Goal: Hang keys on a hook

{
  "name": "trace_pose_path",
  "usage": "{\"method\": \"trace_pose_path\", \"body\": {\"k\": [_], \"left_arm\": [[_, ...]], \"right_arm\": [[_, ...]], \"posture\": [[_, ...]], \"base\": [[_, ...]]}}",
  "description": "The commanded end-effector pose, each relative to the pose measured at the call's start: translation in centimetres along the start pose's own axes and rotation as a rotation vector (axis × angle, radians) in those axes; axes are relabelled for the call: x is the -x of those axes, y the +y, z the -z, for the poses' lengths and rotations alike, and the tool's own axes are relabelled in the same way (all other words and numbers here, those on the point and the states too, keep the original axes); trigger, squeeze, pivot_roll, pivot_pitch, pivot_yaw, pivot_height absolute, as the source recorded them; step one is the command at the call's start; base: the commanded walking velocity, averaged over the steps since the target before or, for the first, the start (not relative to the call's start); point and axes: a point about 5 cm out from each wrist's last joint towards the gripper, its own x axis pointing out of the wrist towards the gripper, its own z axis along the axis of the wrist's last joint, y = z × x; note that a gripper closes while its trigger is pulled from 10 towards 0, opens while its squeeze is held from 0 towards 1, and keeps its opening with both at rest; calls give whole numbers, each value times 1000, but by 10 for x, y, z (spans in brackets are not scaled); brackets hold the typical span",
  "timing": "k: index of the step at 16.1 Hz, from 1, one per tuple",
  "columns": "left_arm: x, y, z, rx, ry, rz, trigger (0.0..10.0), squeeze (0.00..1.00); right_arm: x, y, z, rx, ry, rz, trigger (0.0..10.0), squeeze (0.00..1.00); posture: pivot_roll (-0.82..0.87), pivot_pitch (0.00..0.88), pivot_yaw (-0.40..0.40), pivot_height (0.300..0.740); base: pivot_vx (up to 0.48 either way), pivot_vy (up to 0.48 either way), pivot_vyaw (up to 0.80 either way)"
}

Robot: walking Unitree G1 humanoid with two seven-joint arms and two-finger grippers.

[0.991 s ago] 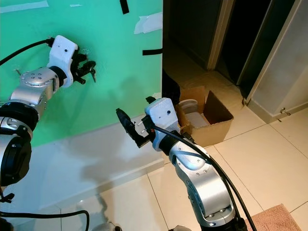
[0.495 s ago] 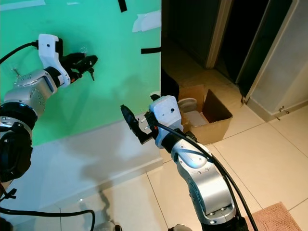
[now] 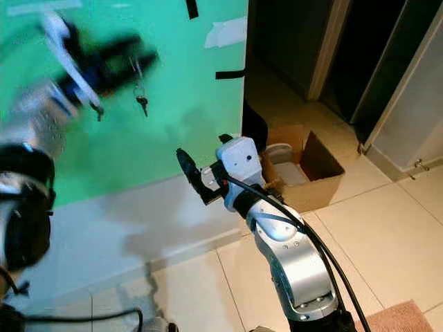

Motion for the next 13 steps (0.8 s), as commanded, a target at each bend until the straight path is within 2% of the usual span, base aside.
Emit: {"method": "trace_pose_path", "body": {"k": [1,3,5,7,8,9,10,12,13], "left_arm": [[-1,1,-9,-14,-47,-18,10000,0],[2,-2,-10,-8,-73,-17,10000,0],[7,-13,6,-51,1,-41,10000,0],[20,-37,38,-108,102,-136,10000,0],[24,-44,45,-108,112,-155,10000,0],[35,-57,67,-101,152,-259,10000,0],[45,-64,79,-116,185,-315,10000,0],[68,-81,102,-180,299,-381,10000,0],[80,-88,116,-167,351,-412,10000,0]], "right_arm": [[-2,-2,-2,6,-11,6,10000,0],[-2,-2,-1,6,-11,18,10000,0],[0,-9,2,14,2,99,10000,0],[7,-21,14,4,53,215,10000,0],[9,-24,17,-3,61,241,10000,0],[18,-33,26,-18,87,312,10000,0],[24,-38,34,-8,117,341,10000,0],[35,-48,50,-6,178,402,10000,0],[39,-52,61,-26,214,423,10000,0]], "posture": [[-59,0,80,740],[-61,0,79,740],[-69,0,80,740],[-79,0,80,740],[-83,0,65,740],[-82,0,32,740],[-76,0,6,740],[-65,0,-31,740],[-59,0,-40,740]], "base": [[0,0,0],[0,0,0],[0,0,0],[0,0,0],[0,0,0],[0,0,0],[0,0,0],[0,0,0],[0,0,0]]}}
